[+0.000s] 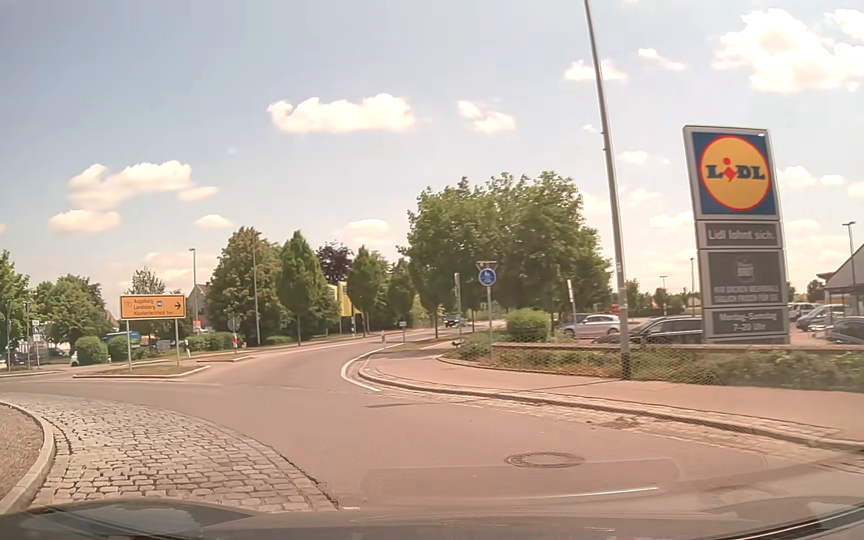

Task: Follow the waypoints while adhering to traffic rules and regulations

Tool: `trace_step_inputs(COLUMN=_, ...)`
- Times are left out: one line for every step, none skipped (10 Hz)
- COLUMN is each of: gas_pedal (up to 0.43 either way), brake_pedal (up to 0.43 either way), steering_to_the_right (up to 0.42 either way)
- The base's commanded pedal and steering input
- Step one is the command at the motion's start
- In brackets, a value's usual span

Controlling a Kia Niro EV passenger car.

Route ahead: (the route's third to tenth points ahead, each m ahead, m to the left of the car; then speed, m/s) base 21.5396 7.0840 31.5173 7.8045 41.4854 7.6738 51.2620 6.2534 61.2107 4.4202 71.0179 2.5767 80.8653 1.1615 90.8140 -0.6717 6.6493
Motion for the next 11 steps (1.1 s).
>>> trace_step_inputs(gas_pedal=0.177, brake_pedal=0.012, steering_to_the_right=-0.257)
trace_step_inputs(gas_pedal=0.177, brake_pedal=0.012, steering_to_the_right=-0.241)
trace_step_inputs(gas_pedal=0.189, brake_pedal=0.012, steering_to_the_right=-0.223)
trace_step_inputs(gas_pedal=0.189, brake_pedal=0.012, steering_to_the_right=-0.204)
trace_step_inputs(gas_pedal=0.197, brake_pedal=0.006, steering_to_the_right=-0.185)
trace_step_inputs(gas_pedal=0.197, brake_pedal=0.012, steering_to_the_right=-0.174)
trace_step_inputs(gas_pedal=0.209, brake_pedal=0.012, steering_to_the_right=-0.164)
trace_step_inputs(gas_pedal=0.209, brake_pedal=0.012, steering_to_the_right=-0.160)
trace_step_inputs(gas_pedal=0.209, brake_pedal=0.012, steering_to_the_right=-0.151)
trace_step_inputs(gas_pedal=0.220, brake_pedal=0.012, steering_to_the_right=-0.135)
trace_step_inputs(gas_pedal=0.220, brake_pedal=0.012, steering_to_the_right=-0.113)
